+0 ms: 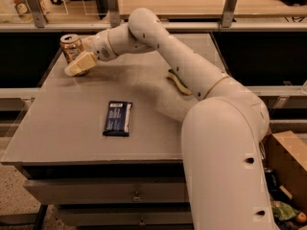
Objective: Pick orange can
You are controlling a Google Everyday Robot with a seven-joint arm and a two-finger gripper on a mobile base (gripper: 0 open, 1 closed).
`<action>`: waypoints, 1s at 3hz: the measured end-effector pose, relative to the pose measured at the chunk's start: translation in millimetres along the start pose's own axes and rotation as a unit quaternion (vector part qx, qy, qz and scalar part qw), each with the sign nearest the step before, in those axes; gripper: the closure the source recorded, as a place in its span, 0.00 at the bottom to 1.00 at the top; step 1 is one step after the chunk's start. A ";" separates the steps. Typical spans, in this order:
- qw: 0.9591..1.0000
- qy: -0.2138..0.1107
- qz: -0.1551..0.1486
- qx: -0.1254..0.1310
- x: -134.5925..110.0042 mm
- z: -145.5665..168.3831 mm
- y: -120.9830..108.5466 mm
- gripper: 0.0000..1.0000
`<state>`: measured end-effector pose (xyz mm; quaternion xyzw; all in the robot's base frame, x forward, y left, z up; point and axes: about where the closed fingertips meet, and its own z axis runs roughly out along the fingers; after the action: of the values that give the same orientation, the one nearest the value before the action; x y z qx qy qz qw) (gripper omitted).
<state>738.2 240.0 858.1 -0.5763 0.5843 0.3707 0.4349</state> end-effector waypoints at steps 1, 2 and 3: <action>1.000 -0.020 0.010 -0.012 3.1 5.0 5.0 0.41; 0.999 -0.033 0.003 -0.010 -2.6 4.0 7.7 0.64; 0.999 -0.039 -0.010 0.008 -13.9 -9.1 8.4 0.87</action>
Offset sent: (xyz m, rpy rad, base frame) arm -0.0085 -0.0018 0.0125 0.0952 -0.0205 0.0106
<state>728.5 236.9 873.6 -0.5636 0.5639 0.3844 0.4654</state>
